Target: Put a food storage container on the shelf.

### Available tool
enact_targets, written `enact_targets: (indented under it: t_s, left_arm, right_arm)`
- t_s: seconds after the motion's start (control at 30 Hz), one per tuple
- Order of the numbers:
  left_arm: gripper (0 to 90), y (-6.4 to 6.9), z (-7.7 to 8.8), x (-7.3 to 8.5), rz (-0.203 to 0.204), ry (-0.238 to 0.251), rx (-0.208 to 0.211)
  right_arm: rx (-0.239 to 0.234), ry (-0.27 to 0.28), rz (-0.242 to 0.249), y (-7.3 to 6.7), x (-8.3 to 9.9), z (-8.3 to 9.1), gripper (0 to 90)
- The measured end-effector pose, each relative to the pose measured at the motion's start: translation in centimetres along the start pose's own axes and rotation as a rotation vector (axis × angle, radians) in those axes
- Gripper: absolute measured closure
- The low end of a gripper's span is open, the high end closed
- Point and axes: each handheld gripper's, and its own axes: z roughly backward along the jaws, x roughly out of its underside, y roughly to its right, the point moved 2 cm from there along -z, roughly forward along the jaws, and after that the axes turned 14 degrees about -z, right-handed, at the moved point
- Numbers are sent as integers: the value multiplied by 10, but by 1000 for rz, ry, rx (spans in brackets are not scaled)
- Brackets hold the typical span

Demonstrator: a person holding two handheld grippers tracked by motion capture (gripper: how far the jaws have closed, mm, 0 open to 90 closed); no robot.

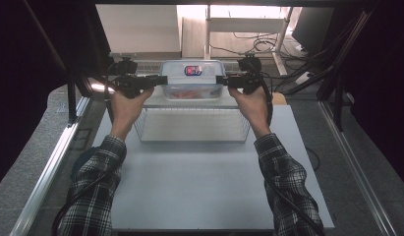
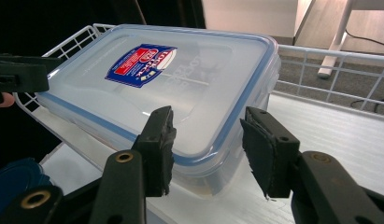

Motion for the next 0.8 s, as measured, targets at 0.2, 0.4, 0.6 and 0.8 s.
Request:
enact_targets:
  t_s: [0.2, 0.4, 0.6, 0.8]
  left_arm:
    - [494, 1, 2, 1, -5, -3, 22]
    - [504, 1, 3, 2, -10, 0, 26]
    - [500, 6, 6, -1, -54, -15, -1]
    - [368, 17, 23, 3, -118, -15, 20]
  right_arm:
    - [-27, -19, -28, 4, 2, 4, 524]
    - [-47, -24, -33, 5, 5, 9, 529]
    - [-59, -14, -40, 6, 7, 10, 509]
    - [-97, 12, -16, 8, 13, 22, 359]
